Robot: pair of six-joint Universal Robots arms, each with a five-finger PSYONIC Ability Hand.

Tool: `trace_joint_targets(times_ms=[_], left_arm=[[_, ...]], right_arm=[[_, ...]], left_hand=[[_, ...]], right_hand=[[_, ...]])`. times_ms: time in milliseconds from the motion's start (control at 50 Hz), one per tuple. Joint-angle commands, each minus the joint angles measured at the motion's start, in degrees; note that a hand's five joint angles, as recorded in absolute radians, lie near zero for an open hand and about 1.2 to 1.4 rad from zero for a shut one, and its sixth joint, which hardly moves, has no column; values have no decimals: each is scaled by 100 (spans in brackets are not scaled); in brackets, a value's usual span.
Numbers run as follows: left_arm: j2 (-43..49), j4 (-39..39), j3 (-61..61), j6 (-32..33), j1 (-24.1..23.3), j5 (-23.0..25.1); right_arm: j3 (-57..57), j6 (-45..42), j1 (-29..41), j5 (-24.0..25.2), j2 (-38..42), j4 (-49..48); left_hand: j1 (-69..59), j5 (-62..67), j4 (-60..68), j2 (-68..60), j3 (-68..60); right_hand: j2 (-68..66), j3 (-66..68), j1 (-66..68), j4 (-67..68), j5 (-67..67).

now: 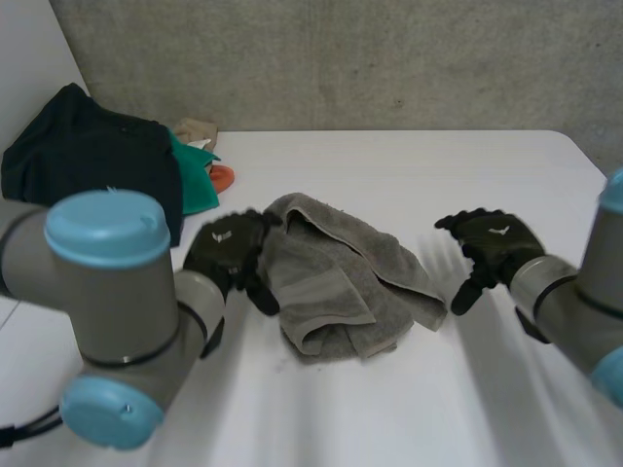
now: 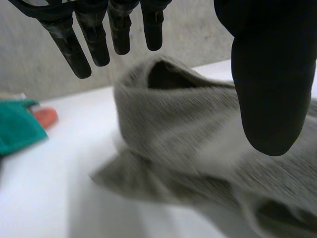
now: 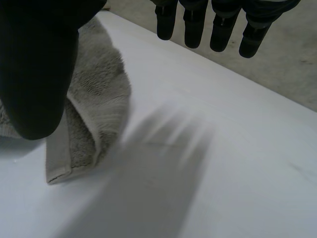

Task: Fold the laundry.

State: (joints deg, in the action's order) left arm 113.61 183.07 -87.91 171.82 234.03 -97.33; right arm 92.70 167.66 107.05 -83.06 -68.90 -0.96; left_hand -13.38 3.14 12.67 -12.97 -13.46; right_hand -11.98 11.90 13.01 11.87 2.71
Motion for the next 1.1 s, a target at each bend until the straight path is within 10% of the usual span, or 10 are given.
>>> trace_joint_targets(times_ms=[20,280,400,560,760,1100], left_arm=[[258,509,-350,-307,-358,39],[1321,967,274,0,-411,100],[1454,1116,503,511,-402,83],[286,1310,363,537,-192,21],[-1551,846,98,634,1354,258],[116,62,1221,1046,1927,1234]], right_arm=[[-68,83,281,1,719,-887],[-613,30,641,-52,1581,-1292],[-648,21,659,-70,1643,-1529],[-543,-145,562,-35,531,-1452],[-1386,-2210,-773,263,-766,630],[-2166,-2738,-783,379,-162,1319]], left_hand=[[-238,263,310,-279,-231],[-1011,1035,1082,-1052,-1003],[-6649,6673,6721,-6690,-6641],[-6662,6686,6733,-6703,-6654],[-6662,6686,6733,-6703,-6654],[-6662,6686,6733,-6703,-6654]], right_hand=[[-532,540,430,543,459],[-2060,2068,1958,2071,1987],[-6802,6810,6699,6813,6729],[-6802,6810,6699,6813,6729],[-6802,6810,6699,6813,6729],[-6802,6810,6699,6813,6729]])
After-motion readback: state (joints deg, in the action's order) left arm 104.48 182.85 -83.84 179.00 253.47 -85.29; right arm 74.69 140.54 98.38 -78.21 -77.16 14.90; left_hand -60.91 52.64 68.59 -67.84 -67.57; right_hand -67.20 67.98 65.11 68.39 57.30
